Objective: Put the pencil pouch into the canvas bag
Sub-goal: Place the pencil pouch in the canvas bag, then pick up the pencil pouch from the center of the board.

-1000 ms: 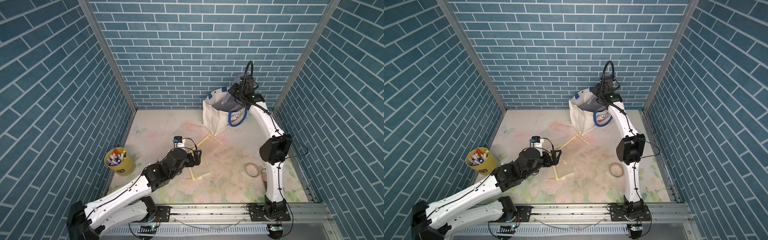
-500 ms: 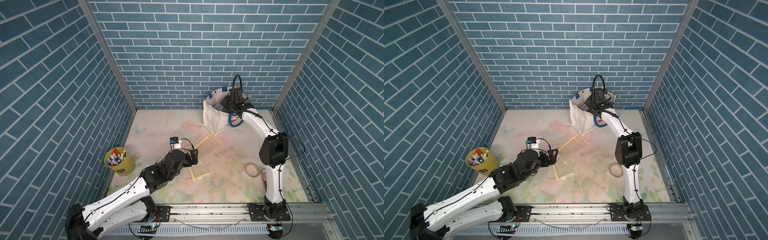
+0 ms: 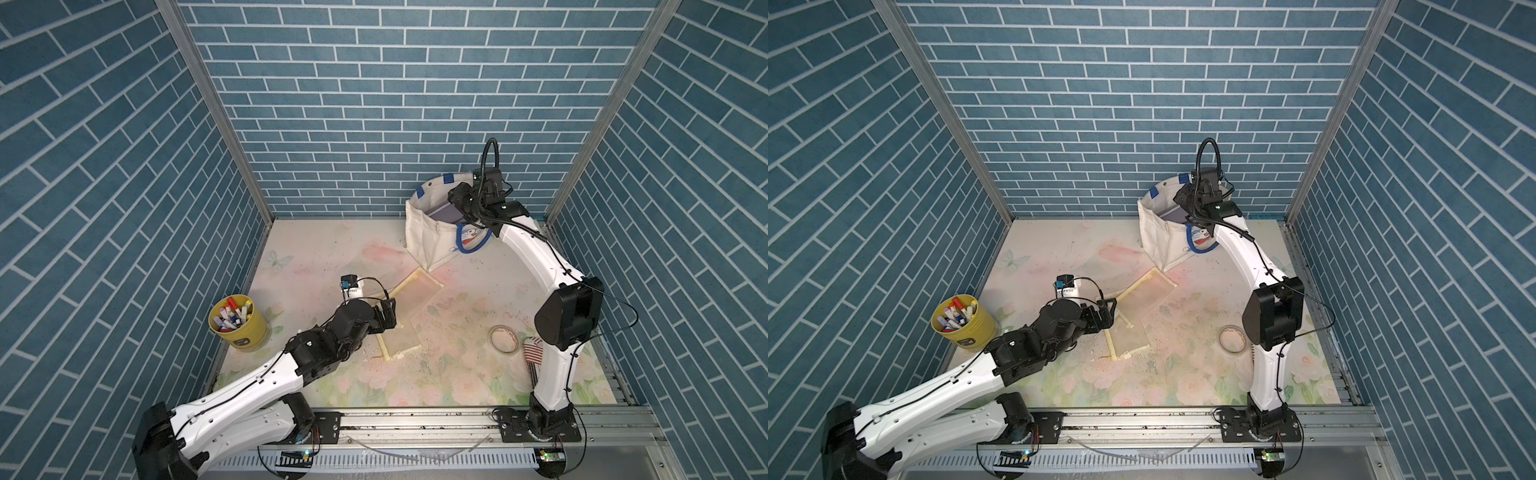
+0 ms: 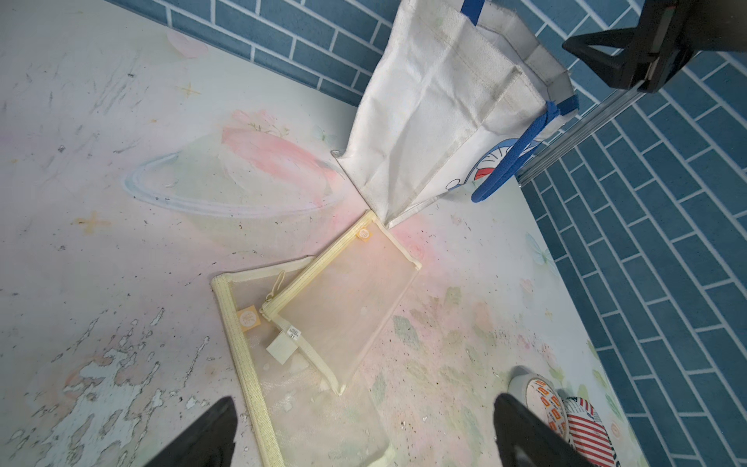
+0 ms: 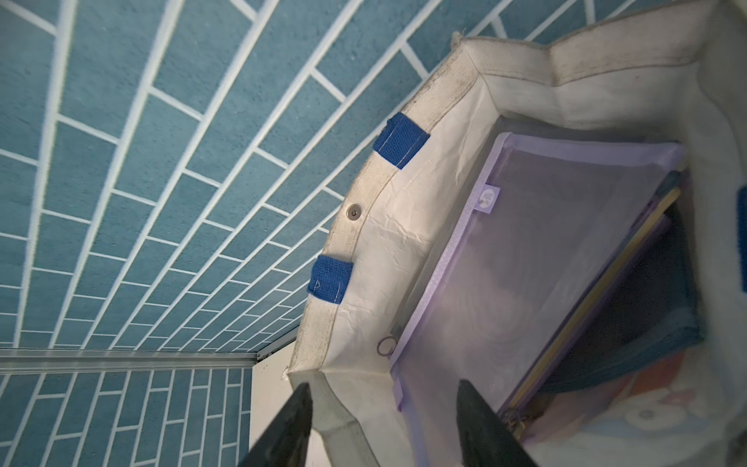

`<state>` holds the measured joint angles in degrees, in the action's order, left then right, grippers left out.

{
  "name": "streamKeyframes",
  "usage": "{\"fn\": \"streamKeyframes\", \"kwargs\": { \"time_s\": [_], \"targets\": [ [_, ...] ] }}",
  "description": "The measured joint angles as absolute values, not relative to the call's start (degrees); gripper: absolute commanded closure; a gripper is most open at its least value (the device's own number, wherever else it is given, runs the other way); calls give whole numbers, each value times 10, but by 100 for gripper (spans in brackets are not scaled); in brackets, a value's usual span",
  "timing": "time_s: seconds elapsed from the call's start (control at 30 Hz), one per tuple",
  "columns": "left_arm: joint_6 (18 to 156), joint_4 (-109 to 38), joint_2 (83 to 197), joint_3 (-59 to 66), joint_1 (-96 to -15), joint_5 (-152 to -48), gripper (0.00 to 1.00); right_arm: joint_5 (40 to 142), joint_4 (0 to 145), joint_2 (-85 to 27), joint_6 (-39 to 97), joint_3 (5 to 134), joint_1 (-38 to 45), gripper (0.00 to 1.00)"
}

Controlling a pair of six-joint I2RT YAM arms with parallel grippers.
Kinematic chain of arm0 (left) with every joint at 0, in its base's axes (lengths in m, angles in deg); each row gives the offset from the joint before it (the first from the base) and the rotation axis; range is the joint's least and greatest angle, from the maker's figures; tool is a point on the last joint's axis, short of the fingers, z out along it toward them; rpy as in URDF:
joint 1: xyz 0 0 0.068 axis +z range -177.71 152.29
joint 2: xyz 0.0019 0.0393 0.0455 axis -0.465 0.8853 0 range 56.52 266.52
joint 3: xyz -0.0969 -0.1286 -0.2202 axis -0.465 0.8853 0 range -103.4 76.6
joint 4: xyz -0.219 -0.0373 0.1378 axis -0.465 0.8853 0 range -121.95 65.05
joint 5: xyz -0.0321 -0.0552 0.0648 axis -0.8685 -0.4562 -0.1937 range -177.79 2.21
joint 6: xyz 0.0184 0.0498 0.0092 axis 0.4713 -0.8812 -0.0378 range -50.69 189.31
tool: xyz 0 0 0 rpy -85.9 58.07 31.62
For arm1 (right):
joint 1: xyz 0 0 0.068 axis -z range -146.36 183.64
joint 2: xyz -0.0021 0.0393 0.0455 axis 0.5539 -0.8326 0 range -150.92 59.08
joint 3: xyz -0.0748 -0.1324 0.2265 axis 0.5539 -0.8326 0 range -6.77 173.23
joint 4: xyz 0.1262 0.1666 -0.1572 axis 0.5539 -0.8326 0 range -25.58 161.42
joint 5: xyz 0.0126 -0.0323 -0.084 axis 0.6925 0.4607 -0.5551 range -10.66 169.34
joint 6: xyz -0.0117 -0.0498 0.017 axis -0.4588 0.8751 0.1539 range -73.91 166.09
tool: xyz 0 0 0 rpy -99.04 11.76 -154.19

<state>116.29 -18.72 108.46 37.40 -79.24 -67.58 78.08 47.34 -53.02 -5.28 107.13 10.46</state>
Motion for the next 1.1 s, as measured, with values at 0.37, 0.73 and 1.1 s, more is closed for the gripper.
{"fn": "streamKeyframes", "kwargs": {
  "time_s": [0.37,0.73,1.1],
  "targets": [
    [1228,-111,1073,393,-776,-698,2,901,337,-392,157,962,79,37],
    [1209,-119,1252,339,-701,-823,6,1089,340,-160,186,578,67,30],
    [1089,-167,1545,128,-594,-915,7,1183,512,-321,106,485,119,30]
  ]
}}
